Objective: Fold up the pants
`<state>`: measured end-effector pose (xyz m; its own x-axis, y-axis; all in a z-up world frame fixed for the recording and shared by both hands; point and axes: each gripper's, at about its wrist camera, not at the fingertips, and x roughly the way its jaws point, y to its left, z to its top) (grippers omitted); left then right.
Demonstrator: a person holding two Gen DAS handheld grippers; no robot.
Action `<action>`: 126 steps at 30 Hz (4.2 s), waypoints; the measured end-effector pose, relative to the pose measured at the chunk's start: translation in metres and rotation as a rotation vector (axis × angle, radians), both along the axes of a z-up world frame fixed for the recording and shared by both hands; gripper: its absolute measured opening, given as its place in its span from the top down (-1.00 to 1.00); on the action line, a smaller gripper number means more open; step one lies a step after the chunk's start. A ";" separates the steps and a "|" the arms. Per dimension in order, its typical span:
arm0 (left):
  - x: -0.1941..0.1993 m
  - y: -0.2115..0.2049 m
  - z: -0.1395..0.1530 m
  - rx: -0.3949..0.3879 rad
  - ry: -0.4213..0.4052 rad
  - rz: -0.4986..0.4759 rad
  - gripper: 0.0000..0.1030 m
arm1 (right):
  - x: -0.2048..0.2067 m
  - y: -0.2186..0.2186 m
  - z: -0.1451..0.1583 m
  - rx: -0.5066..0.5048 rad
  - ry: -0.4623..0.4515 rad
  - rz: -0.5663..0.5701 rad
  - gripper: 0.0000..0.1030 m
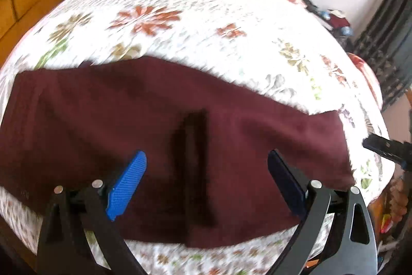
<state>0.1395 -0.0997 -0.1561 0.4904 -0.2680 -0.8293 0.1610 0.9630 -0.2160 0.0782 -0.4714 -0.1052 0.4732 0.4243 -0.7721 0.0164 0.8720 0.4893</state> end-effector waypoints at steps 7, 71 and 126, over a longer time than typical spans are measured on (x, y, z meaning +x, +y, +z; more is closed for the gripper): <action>0.036 -0.033 -0.026 0.004 0.097 -0.075 -0.84 | 0.059 0.034 -0.030 0.004 0.090 0.052 0.19; -0.035 0.298 -0.063 -0.601 0.193 0.630 -0.13 | 0.007 0.141 -0.059 0.097 0.135 0.167 -0.24; -0.035 -0.013 0.018 -0.156 0.006 -0.268 0.17 | -0.006 0.063 -0.035 0.142 0.057 0.001 -0.33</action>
